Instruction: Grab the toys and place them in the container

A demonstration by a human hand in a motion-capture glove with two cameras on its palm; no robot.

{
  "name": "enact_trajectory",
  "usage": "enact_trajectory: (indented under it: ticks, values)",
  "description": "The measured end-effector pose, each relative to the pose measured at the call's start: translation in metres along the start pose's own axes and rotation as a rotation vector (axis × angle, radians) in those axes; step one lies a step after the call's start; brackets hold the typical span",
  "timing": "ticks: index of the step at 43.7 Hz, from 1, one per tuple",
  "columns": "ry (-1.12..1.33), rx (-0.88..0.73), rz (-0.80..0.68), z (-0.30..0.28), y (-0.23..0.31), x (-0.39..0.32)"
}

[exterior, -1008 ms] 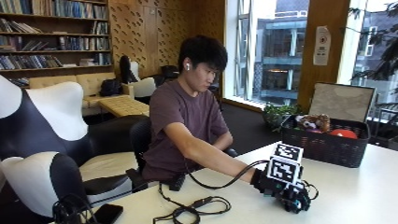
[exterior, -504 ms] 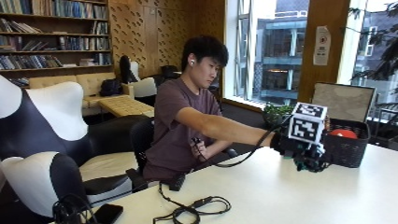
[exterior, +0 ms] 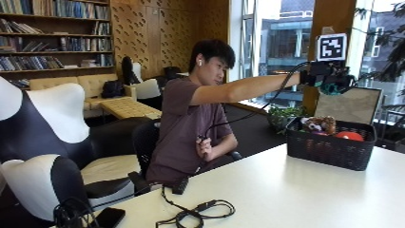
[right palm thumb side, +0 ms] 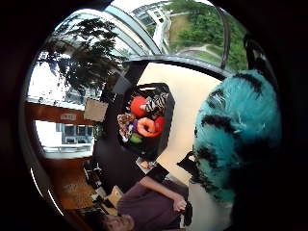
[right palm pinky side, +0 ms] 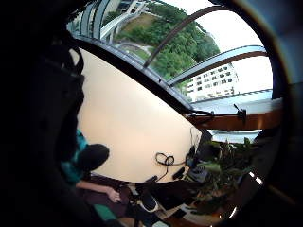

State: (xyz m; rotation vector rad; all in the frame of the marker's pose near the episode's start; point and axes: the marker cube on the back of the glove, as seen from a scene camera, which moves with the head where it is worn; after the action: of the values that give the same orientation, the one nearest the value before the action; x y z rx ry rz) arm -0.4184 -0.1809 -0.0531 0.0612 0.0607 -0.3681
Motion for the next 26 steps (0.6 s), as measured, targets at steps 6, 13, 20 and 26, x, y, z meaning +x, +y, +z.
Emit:
enact_trajectory:
  ticks: [6,13,20,26]
  values:
    - [-0.072,0.016,-0.176,-0.023,-0.006,-0.079]
    - [-0.074,0.001,-0.185,-0.024,-0.017,-0.167]
    - [-0.088,-0.015,-0.318,-0.011,-0.019,-0.221]
    - [-0.081,-0.166,-0.334,0.011,-0.020,-0.240]
